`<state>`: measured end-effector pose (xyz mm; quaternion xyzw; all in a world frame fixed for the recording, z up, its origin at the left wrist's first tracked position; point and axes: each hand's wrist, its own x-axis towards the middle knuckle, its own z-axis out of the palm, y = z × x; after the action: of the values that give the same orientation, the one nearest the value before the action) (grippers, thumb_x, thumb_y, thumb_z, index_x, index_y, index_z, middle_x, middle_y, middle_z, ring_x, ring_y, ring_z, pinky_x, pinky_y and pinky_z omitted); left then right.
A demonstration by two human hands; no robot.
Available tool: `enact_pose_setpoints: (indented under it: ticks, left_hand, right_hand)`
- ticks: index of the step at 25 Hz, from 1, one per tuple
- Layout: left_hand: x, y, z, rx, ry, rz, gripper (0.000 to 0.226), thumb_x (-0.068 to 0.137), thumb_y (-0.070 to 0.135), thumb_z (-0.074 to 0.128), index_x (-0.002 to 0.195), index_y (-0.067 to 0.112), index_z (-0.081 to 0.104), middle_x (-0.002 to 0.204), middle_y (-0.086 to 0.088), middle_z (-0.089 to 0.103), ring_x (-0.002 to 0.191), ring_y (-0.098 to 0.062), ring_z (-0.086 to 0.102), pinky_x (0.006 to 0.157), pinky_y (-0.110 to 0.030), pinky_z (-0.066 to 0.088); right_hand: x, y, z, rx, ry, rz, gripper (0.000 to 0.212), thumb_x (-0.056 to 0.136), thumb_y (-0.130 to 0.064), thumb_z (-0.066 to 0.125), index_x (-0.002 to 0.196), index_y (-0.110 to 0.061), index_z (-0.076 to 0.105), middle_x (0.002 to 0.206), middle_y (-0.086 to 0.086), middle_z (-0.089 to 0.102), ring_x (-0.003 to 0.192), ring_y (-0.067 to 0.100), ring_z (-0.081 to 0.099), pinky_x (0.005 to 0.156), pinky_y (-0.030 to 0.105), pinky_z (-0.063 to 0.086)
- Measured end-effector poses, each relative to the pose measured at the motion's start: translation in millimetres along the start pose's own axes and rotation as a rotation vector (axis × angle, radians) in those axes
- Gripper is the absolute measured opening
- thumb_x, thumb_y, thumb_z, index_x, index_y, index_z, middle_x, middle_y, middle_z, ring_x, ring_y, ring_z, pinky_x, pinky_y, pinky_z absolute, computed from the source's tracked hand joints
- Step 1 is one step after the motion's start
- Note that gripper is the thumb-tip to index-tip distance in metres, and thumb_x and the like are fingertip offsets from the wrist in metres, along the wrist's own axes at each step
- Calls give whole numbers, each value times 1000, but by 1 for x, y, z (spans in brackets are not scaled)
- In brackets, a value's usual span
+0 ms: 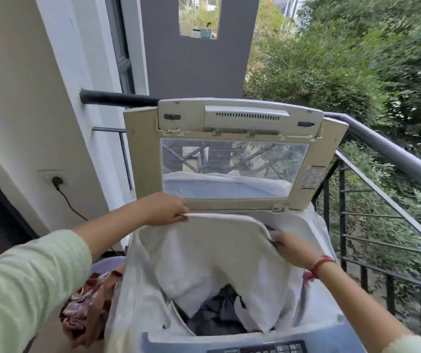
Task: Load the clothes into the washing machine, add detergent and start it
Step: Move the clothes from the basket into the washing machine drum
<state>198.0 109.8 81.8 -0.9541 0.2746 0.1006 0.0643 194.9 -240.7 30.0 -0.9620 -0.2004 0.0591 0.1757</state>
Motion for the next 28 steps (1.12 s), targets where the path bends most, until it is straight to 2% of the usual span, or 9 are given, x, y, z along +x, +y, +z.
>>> enact_pose_setpoints:
  ticks: [2, 8, 12, 15, 16, 17, 18, 24, 28]
  left_hand:
    - [19, 1, 23, -91, -129, -80, 31, 98, 34, 41, 106, 11, 62, 110, -8, 63, 97, -27, 58, 78, -33, 45]
    - [59, 13, 38, -180, 213, -201, 29, 98, 25, 41, 117, 14, 60, 113, -8, 58, 103, -30, 57, 82, -42, 48]
    - [43, 44, 127, 84, -195, -45, 26, 90, 10, 44, 107, 18, 62, 109, -7, 62, 102, -25, 58, 102, -37, 34]
    - [25, 62, 198, -225, -260, -334, 52, 93, 37, 4, 105, 58, 50, 63, 27, 55, 48, 15, 36, 104, -5, -6]
    - [19, 72, 196, -385, -266, -457, 38, 91, 41, 1, 106, 58, 32, 60, 27, 51, 43, 13, 31, 102, -1, 2]
    - [15, 81, 187, -624, -605, -349, 31, 95, 41, 16, 117, 51, 35, 75, 22, 58, 55, 12, 43, 101, -6, 24]
    - [17, 94, 178, -403, -659, -279, 33, 96, 36, 33, 125, 36, 49, 95, 8, 64, 77, -4, 59, 98, -23, 39]
    - [6, 87, 144, -509, -395, -142, 37, 92, 32, 50, 123, 14, 58, 126, -7, 57, 111, -25, 54, 92, -32, 45]
    - [-49, 47, 110, -839, 222, -309, 32, 89, 39, 52, 111, 20, 65, 113, 3, 64, 103, -12, 57, 88, -28, 44]
  right_hand:
    - [11, 18, 6, -24, -146, 118, 33, 89, 0, 46, 115, -8, 64, 118, 10, 64, 114, 28, 57, 90, 28, 40]
    - [25, 19, -20, 238, 377, 237, 39, 89, 4, 43, 121, -7, 62, 118, 17, 64, 114, 29, 57, 88, 24, 38]
    - [-3, 21, 34, 163, -163, 125, 45, 88, 4, 40, 122, -17, 61, 128, 0, 59, 122, 11, 51, 99, 11, 30]
    - [-30, 15, 79, -65, -671, 116, 39, 93, -6, 40, 125, -18, 59, 112, -5, 65, 100, 10, 61, 84, 5, 36]
    - [-35, 14, 89, -131, -814, 111, 37, 93, -9, 42, 125, -18, 59, 114, -2, 65, 100, 13, 61, 84, 10, 40]
    - [-37, 12, 94, -189, -906, 112, 36, 92, -11, 44, 124, -18, 59, 121, 2, 63, 106, 18, 60, 89, 18, 42]
    - [-37, 9, 97, -216, -920, 118, 35, 91, -12, 45, 123, -17, 60, 125, 6, 61, 109, 21, 58, 93, 24, 43]
    - [-11, -21, 76, -28, -539, 94, 32, 93, -14, 45, 122, -15, 61, 130, 2, 57, 121, 18, 51, 103, 26, 37]
    - [7, -97, 59, 351, -330, 14, 28, 95, -19, 50, 121, -18, 60, 119, -2, 63, 106, 9, 58, 84, 11, 43]
